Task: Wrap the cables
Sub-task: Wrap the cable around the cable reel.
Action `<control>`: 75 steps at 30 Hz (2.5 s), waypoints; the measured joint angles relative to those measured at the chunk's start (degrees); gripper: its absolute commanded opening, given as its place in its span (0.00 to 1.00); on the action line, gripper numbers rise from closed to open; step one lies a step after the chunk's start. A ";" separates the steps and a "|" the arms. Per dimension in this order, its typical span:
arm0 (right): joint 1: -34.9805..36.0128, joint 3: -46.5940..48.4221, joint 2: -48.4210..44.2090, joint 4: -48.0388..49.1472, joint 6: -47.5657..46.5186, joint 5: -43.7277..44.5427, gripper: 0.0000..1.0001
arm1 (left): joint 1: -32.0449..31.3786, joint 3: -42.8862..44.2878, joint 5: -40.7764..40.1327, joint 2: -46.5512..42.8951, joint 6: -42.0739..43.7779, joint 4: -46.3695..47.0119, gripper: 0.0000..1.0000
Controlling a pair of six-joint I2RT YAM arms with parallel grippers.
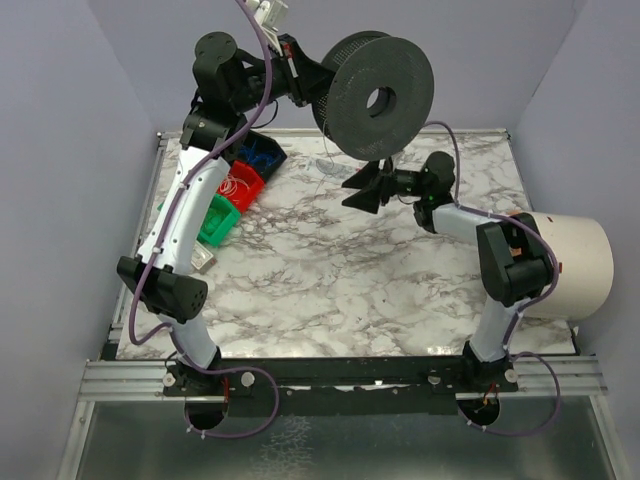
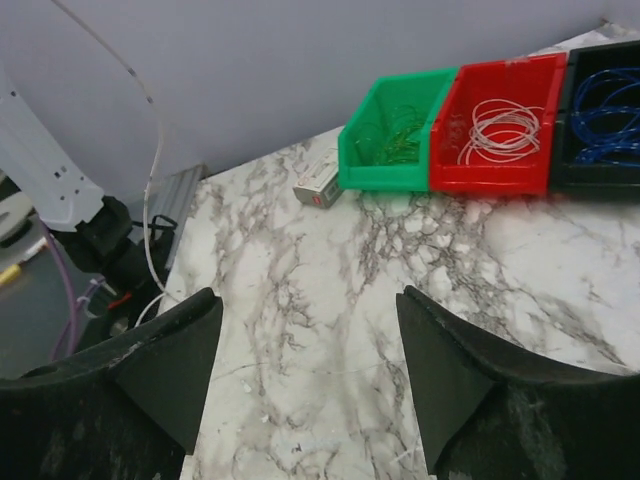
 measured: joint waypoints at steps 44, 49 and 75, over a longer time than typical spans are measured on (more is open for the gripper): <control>2.43 -9.81 4.63 14.36 22.53 14.03 0.00 | -2.91 -2.78 3.52 -0.13 4.35 -1.88 0.00; -9.40 -9.14 3.32 20.55 32.28 10.93 0.00 | -2.47 -2.51 1.92 -0.96 12.57 -8.98 0.00; -15.63 3.39 -7.50 29.57 60.02 -6.84 0.00 | -8.37 -13.07 -19.98 -6.03 49.75 -29.42 0.00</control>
